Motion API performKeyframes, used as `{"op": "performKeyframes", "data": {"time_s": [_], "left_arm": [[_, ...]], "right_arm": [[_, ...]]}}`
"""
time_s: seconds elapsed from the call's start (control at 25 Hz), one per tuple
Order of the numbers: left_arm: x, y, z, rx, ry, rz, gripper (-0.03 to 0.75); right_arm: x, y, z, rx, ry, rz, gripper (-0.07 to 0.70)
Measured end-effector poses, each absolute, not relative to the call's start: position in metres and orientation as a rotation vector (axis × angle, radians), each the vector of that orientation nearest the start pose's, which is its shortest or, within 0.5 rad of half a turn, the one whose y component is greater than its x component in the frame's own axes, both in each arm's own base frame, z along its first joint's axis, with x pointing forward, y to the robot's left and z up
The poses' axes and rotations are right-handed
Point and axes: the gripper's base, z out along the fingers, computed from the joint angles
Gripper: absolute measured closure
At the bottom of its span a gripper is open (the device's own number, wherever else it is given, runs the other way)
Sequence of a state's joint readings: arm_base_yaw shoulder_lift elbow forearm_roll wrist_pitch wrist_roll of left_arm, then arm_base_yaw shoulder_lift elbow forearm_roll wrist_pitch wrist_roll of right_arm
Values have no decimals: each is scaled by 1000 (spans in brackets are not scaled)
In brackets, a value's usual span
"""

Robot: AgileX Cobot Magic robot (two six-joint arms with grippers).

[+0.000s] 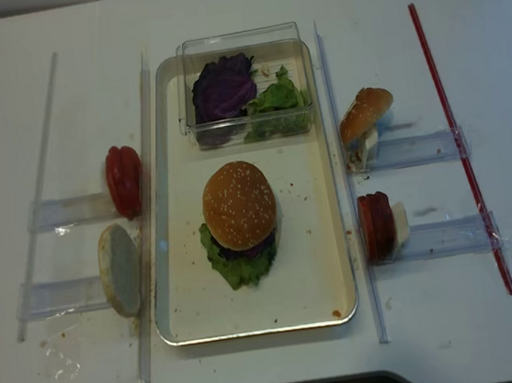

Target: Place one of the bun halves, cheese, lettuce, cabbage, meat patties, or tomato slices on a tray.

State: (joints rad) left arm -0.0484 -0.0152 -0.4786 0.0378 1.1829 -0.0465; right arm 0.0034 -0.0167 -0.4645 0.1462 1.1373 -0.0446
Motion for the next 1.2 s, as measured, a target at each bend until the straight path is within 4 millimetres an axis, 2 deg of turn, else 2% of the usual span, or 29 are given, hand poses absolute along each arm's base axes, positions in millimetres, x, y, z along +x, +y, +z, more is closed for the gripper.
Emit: {"op": "performKeyframes", "data": {"time_s": [1.2], "left_arm": [[-10,4,262,-2,2172,-8,287]], "right_arm": [[-7,12,262,-67,2133,152,174]]}}
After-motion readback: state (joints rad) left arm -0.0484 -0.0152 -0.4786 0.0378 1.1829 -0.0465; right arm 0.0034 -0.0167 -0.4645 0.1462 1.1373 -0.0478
